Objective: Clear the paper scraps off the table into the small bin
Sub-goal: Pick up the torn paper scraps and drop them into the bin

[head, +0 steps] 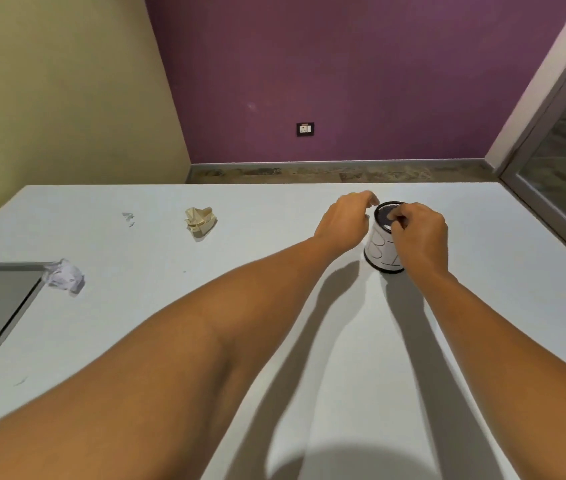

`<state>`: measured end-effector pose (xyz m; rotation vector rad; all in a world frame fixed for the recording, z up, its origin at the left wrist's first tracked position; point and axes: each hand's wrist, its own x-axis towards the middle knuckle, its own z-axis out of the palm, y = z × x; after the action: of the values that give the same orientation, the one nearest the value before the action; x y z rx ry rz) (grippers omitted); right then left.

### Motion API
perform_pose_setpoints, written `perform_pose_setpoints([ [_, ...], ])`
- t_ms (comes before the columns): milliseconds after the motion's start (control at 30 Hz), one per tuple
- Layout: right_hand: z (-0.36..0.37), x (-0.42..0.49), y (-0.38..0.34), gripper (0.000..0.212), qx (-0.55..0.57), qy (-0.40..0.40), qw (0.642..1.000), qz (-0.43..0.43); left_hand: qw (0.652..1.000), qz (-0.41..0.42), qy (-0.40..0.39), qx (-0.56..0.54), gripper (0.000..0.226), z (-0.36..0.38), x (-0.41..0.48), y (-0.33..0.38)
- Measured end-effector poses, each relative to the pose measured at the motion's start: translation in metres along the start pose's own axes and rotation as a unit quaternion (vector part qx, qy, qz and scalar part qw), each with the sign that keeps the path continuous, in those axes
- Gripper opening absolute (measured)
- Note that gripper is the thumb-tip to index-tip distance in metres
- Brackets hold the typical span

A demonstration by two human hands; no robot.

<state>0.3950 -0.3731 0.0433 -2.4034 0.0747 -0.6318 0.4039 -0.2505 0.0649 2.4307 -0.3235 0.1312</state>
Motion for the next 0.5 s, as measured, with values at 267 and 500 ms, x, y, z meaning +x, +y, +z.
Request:
perform_pose_setpoints([
  [267,0.017,-0.073,-0.035,0.021,0.044,-0.115,0.991,-0.047,0.994,-0.107,0.008,0.007,0.034,-0.027,-0.114,-0.071],
  [500,0.031,-0.163,-0.074,0.029,0.081,-0.261,0.961,-0.046,0.978,-0.203,0.046,-0.006,0.026,-0.056,-0.251,-0.114],
])
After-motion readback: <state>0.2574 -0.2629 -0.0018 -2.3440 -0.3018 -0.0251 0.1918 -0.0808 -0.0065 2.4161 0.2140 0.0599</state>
